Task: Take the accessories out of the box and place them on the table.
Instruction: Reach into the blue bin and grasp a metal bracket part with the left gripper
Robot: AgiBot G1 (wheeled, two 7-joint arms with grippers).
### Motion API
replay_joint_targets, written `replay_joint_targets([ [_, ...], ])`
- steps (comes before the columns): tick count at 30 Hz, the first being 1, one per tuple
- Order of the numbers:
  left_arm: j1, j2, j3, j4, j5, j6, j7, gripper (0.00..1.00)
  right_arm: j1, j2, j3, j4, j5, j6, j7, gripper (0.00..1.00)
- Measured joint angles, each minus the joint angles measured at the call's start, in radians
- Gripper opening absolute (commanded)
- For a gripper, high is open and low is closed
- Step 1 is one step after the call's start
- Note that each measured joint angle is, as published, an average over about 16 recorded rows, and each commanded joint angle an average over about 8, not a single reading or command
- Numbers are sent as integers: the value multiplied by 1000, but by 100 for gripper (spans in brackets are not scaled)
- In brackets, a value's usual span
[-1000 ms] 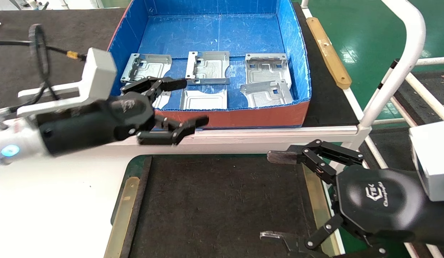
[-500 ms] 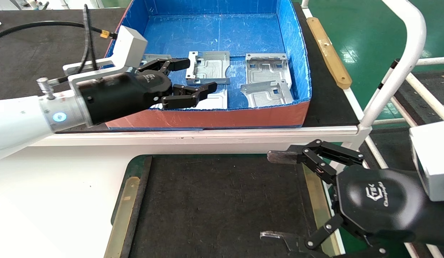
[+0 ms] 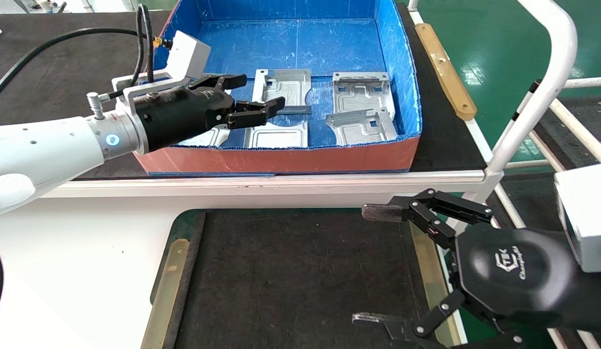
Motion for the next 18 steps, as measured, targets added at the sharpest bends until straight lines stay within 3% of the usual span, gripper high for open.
replay_joint_targets([
  [18,-61,97,41,145,82,-128,-61,100,0,1,-1,0,1,1,-1,100],
])
